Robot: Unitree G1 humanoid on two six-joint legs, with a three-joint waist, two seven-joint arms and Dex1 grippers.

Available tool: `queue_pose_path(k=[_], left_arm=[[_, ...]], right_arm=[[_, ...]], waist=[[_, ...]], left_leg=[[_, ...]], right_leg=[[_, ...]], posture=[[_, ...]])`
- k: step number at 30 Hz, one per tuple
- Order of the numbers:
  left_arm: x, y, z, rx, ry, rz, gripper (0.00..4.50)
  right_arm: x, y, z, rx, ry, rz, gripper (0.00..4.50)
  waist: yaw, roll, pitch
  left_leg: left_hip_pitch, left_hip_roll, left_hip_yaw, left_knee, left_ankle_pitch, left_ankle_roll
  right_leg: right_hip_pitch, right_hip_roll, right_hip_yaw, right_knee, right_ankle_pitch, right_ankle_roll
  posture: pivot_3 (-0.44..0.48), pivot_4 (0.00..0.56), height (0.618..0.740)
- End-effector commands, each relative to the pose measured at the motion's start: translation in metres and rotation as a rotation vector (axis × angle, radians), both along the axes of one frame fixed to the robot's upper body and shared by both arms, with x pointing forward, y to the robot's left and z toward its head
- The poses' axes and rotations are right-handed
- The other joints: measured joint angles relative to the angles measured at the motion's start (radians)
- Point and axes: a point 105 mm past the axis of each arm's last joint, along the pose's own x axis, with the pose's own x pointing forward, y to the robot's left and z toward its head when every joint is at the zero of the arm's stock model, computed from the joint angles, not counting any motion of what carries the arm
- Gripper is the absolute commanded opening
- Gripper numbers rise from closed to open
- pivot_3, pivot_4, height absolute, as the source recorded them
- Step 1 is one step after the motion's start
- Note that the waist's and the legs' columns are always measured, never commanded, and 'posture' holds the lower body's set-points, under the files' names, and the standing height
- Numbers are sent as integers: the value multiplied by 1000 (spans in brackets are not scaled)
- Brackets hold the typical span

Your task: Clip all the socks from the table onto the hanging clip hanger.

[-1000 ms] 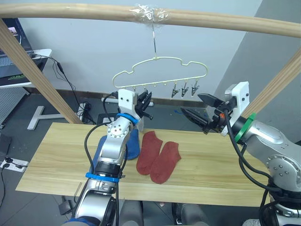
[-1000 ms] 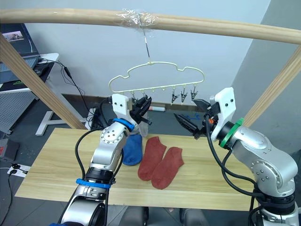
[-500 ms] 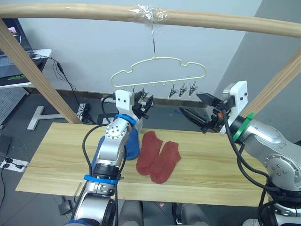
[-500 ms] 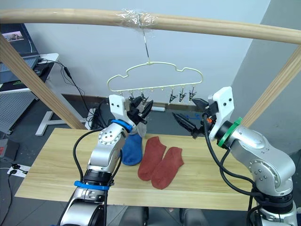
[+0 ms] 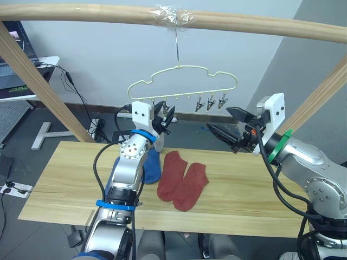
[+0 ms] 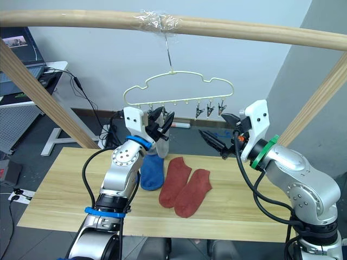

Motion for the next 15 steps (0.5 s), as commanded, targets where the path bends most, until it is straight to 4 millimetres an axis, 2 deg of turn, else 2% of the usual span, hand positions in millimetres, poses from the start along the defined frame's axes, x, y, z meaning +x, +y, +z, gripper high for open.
queue_pose_path(k=[1,5,9,14,15], left_arm=[[-2,-3,15,7,-64,-8,2071],[-3,-7,14,-7,-59,-30,2071],[-4,-9,14,-17,-57,-47,1425],[-4,-6,13,-24,-44,-44,20],[-3,-5,12,-29,-37,-40,20]], right_arm=[[-3,-4,11,8,-50,1,4500],[-4,-3,12,9,-50,2,4500],[-3,-2,13,12,-51,0,4500],[-3,0,13,16,-46,-2,4500],[-3,0,12,17,-42,-2,4500]], waist=[[0,0,0],[0,0,0],[0,0,0],[0,0,0],[0,0,0]], left_leg=[[0,0,0,0,0,0],[0,0,0,0,0,0],[0,0,0,0,0,0],[0,0,0,0,0,0],[0,0,0,0,0,0]], right_leg=[[0,0,0,0,0,0],[0,0,0,0,0,0],[0,0,0,0,0,0],[0,0,0,0,0,0],[0,0,0,0,0,0]], posture=[[90,169,740],[90,169,740],[90,169,740],[87,172,740],[87,172,740]])
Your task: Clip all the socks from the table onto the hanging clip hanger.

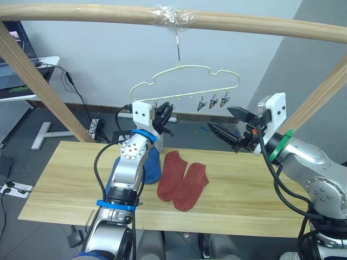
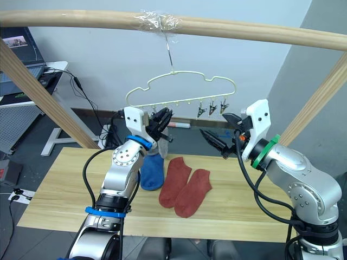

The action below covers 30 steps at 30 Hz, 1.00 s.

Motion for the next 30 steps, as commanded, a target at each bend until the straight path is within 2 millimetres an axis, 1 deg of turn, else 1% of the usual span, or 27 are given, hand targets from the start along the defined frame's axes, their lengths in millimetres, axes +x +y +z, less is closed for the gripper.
queue_pose_path(k=[1,7,12,13,14,15,18,22,30], left_arm=[[-1,-1,10,-21,-25,-7,20],[-1,4,6,-15,3,2,20],[-3,2,7,-17,1,-11,20],[-4,2,7,-18,-1,-13,476],[-4,1,8,-17,-4,-14,661],[-4,1,8,-15,-7,-15,939],[-5,-1,10,-7,-17,-17,1883],[-6,-1,11,15,-34,-22,1883],[-10,-4,7,29,-34,-40,1883]], right_arm=[[-4,2,11,14,-43,11,4500],[-2,4,3,27,-14,-3,4500],[-2,2,0,30,-8,-7,4500],[-1,1,-1,29,-9,-8,4500],[-1,0,-1,28,-9,-10,4500],[-1,0,-1,27,-9,-11,4500],[-1,-2,-2,25,-10,-14,4500],[-2,-3,-3,24,-11,-16,4500],[-3,-4,-4,21,-18,-16,4500]], waist=[[0,0,0],[0,0,0],[0,0,0],[0,0,0],[0,0,0],[0,0,0],[0,0,0],[0,0,0],[0,0,0]], left_leg=[[0,0,0,0,0,0],[0,0,0,0,0,0],[0,0,0,0,0,0],[0,0,0,0,0,0],[0,0,0,0,0,0],[0,0,0,0,0,0],[0,0,0,0,0,0],[0,0,0,0,0,0],[0,0,0,0,0,0]], right_leg=[[0,0,0,0,0,0],[0,0,0,0,0,0],[0,0,0,0,0,0],[0,0,0,0,0,0],[0,0,0,0,0,0],[0,0,0,0,0,0],[0,0,0,0,0,0],[0,0,0,0,0,0],[0,0,0,0,0,0]], posture=[[91,174,740],[96,175,740],[103,178,740],[103,178,740],[103,178,740],[100,177,740],[100,177,740],[97,174,740],[97,174,740]])
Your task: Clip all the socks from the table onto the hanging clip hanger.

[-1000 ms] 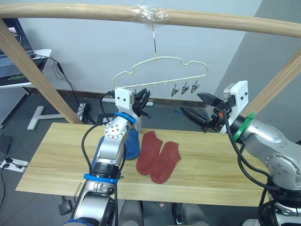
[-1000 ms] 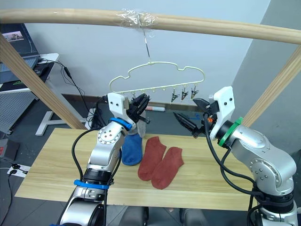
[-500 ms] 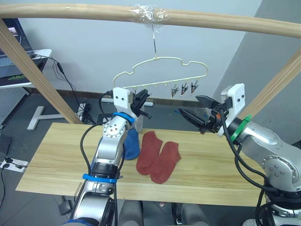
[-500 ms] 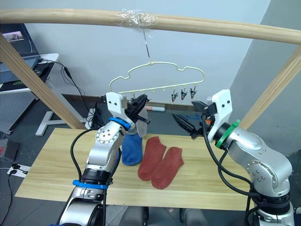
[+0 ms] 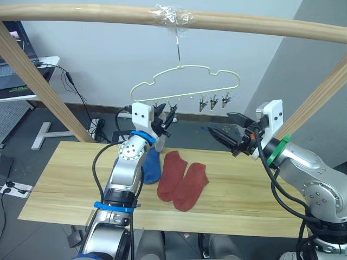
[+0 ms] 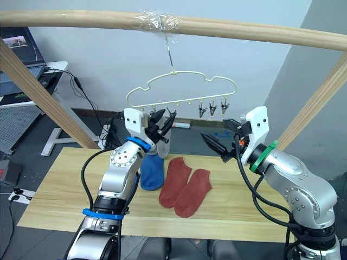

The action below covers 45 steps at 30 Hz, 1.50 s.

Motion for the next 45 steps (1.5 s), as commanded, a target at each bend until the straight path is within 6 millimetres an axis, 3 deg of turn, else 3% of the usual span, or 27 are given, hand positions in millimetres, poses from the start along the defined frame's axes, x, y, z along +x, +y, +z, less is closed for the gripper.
queue_pose_path(k=[1,10,22,29,45], left_arm=[[-6,-5,14,7,-64,-22,1883],[-20,2,9,-18,-45,-15,1883],[-18,-1,8,-10,-37,-14,1883],[-15,-2,8,-8,-34,-3,3817],[-1,-13,11,-32,-28,-6,3817]], right_arm=[[-4,-2,10,6,-53,3,4500],[-4,-3,9,4,-56,0,4500],[-3,-3,10,4,-58,-2,4500],[-2,-4,12,3,-61,-6,4500],[-2,-7,12,0,-63,-14,4500]], waist=[[0,0,0],[0,0,0],[0,0,0],[0,0,0],[0,0,0]], left_leg=[[0,0,0,0,0,0],[0,0,0,0,0,0],[0,0,0,0,0,0],[0,0,0,0,0,0],[0,0,0,0,0,0]], right_leg=[[0,0,0,0,0,0],[0,0,0,0,0,0],[0,0,0,0,0,0],[0,0,0,0,0,0],[0,0,0,0,0,0]], posture=[[90,165,740],[88,162,740],[92,167,740],[92,167,740],[78,171,740]])
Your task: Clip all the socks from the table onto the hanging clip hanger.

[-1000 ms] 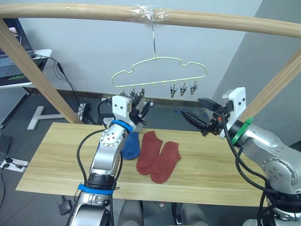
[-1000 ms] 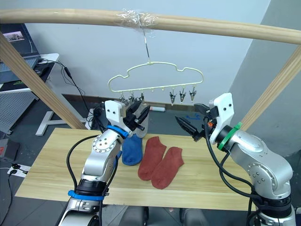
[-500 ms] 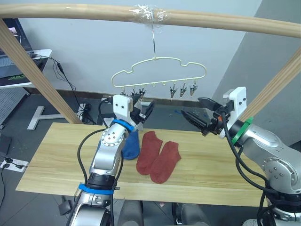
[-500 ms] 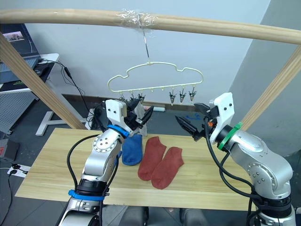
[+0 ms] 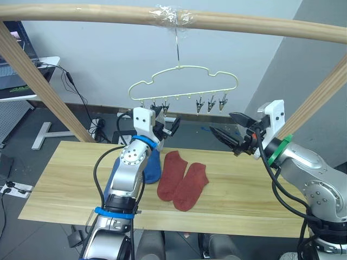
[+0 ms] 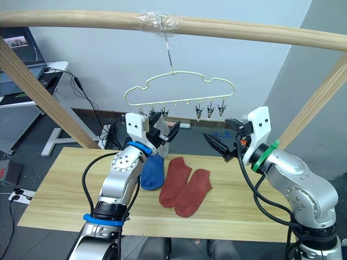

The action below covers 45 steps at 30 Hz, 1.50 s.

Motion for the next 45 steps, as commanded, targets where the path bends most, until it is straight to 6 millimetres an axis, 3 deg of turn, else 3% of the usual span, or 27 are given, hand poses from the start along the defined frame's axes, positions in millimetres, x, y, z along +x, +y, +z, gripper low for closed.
queue_pose_path(k=[1,8,20,25,38,41,45], left_arm=[[3,-8,16,-14,-62,-13,3817],[3,-20,20,13,-91,-67,3817],[5,-13,22,43,-116,-28,3817],[8,-9,21,20,-102,-10,2897],[8,-6,19,29,-96,2,2897],[8,-6,20,29,-96,5,2366],[6,-7,19,26,-95,4,2366]], right_arm=[[-4,-3,13,7,-63,-2,4500],[-4,-4,12,7,-63,-5,4500],[-5,-3,11,11,-65,-3,4500],[-5,-2,12,11,-66,0,4500],[-6,3,15,15,-67,4,4500],[-5,2,15,15,-66,4,4500],[-5,0,15,15,-64,2,4500]], waist=[[0,0,0],[0,0,0],[0,0,0],[0,0,0],[0,0,0],[0,0,0],[0,0,0]], left_leg=[[0,0,0,0,0,0],[0,0,0,0,0,0],[0,0,0,0,0,0],[0,0,0,0,0,0],[0,0,0,0,0,0],[0,0,0,0,0,0],[0,0,0,0,0,0]], right_leg=[[0,0,0,0,0,0],[0,0,0,0,0,0],[0,0,0,0,0,0],[0,0,0,0,0,0],[0,0,0,0,0,0],[0,0,0,0,0,0],[0,0,0,0,0,0]], posture=[[75,169,740],[72,165,740],[74,158,740],[74,157,740],[79,168,740],[81,170,740],[81,170,740]])
